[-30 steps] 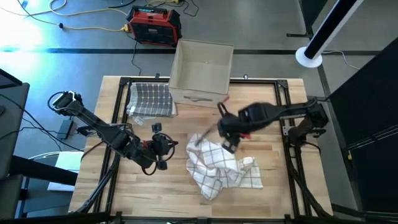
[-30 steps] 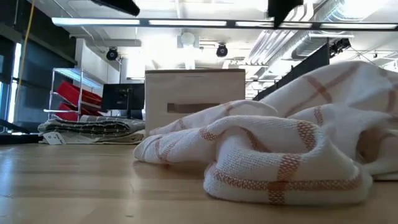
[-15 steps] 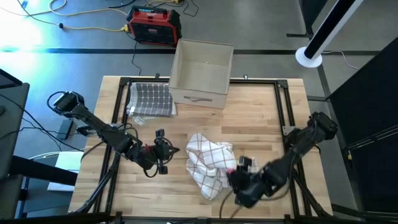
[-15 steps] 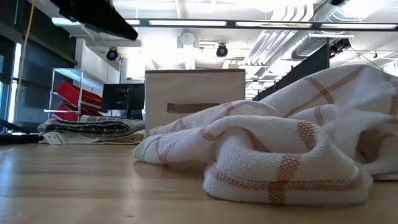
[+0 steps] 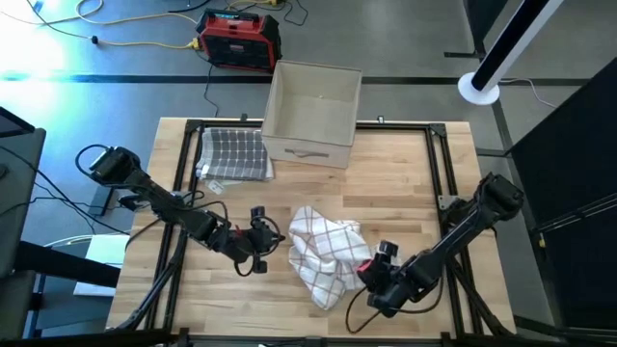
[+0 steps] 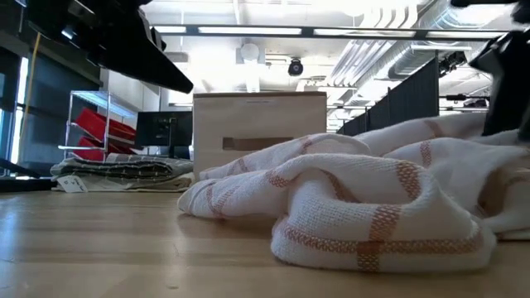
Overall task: Fold towel
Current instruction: Fold the white squared towel
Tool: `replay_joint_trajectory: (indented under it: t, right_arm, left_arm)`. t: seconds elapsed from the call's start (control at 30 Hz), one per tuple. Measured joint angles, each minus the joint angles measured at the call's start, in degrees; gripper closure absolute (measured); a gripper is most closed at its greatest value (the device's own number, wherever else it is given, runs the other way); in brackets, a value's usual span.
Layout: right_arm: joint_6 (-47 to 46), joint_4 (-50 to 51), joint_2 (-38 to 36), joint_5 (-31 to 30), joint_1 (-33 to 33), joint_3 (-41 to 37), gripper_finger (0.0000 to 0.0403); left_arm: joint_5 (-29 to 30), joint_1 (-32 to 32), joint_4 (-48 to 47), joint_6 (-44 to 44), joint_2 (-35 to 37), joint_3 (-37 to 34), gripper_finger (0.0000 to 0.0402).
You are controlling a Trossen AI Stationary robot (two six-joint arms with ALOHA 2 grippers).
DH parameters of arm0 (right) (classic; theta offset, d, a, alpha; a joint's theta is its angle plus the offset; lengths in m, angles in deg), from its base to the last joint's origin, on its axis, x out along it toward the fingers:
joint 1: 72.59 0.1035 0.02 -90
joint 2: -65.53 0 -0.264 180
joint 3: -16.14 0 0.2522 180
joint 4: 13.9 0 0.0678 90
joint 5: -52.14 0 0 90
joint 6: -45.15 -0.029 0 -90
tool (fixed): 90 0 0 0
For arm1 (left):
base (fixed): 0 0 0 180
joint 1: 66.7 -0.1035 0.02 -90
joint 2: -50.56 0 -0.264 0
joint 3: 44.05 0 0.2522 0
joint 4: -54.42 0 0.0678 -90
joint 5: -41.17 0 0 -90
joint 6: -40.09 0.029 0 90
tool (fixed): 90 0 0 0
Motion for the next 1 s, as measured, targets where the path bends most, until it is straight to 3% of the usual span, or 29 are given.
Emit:
replay_joint_trajectory:
  t: [0.13,0.3,0.47,0.73,0.87,1.0]
  right_arm:
    - [-2.2,1.6,0.0,-1.3,-2.2,-0.9,0.0249]
    - [0.2,4.9,-0.2,-0.4,-3.8,3.5,0.0384]
    - [3.7,10.1,-2.1,-1.3,-3.5,14.2,0.0397]
    - [0.3,22.6,-3.8,-13.9,3.4,32.0,0.0401]
    - [-2.6,25.3,-3.8,-13.0,9.4,33.6,0.0402]
    - [-8.5,25.3,-3.6,-11.9,15.9,28.3,0.0402]
  left_arm:
    - [0.0,-0.3,1.4,0.0,0.0,0.0,0.0401]
    - [0.0,-0.3,1.9,-0.8,0.0,0.0,0.0401]
    - [0.0,-0.3,1.9,-1.4,0.0,0.0,0.0401]
    - [0.0,-0.3,3.6,-1.4,0.0,0.1,0.0401]
    - [-0.1,-0.3,3.6,0.8,-0.2,0.1,0.0401]
    - [-0.2,-0.7,4.5,3.2,-1.0,0.1,0.0401]
